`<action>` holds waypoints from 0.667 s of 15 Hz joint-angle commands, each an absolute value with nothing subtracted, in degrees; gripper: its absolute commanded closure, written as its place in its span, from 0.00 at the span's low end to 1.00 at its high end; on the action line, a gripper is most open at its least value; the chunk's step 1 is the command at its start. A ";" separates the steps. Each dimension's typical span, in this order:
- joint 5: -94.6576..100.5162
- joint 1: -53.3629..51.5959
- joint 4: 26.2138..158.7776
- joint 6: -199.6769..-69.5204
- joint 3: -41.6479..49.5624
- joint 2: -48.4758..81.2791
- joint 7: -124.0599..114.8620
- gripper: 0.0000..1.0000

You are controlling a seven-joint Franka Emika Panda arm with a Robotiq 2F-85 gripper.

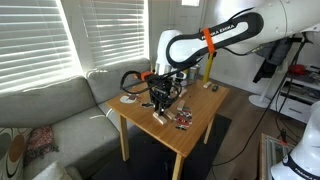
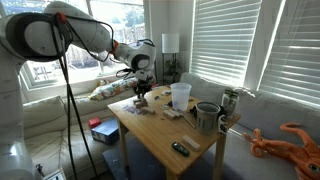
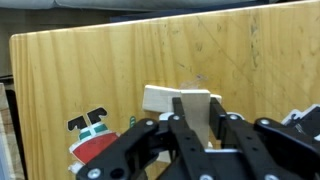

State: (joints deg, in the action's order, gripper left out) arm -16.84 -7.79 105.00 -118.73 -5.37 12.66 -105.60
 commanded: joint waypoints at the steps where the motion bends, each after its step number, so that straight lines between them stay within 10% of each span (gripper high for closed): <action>1: -17.14 -8.07 104.14 -117.87 -5.19 12.66 -106.61 0.40; 6: -16.68 -7.80 105.81 -118.52 -4.92 10.48 -105.76 0.05; 10: -15.01 -6.79 109.43 -119.83 -4.19 6.14 -100.85 0.00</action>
State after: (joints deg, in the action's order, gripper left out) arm -16.24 -7.41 105.29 -118.76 -4.76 10.80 -104.12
